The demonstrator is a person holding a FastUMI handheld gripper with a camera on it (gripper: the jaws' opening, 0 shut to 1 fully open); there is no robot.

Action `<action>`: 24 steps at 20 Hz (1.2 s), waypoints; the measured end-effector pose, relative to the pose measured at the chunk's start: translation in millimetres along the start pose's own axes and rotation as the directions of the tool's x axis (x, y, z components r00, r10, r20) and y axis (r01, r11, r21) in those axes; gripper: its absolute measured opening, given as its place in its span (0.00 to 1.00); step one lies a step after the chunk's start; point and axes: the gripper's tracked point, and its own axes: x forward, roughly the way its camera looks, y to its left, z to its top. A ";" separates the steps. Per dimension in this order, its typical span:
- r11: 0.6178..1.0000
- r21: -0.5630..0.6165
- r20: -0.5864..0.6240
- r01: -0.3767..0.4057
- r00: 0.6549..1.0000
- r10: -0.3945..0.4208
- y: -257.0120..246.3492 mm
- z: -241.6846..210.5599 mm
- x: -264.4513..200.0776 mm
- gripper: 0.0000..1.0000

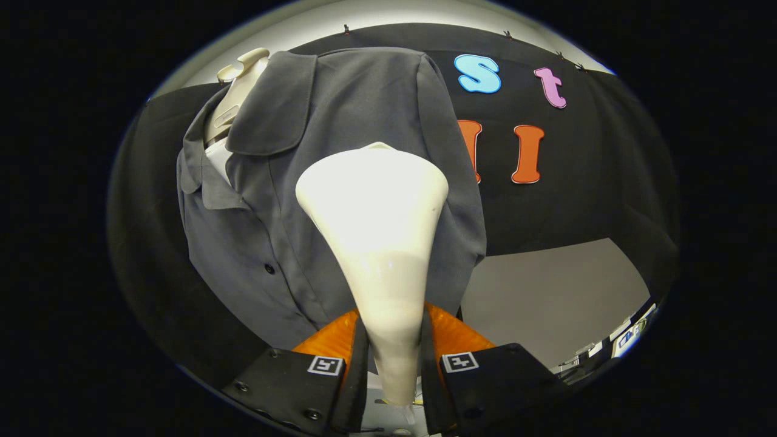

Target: Iron the clothes twice with a garment steamer, once on the left side and once on the right side.

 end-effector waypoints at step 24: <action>0.967 0.084 -0.112 0.242 0.966 -0.232 -11.2 -86.3 16.8 0.45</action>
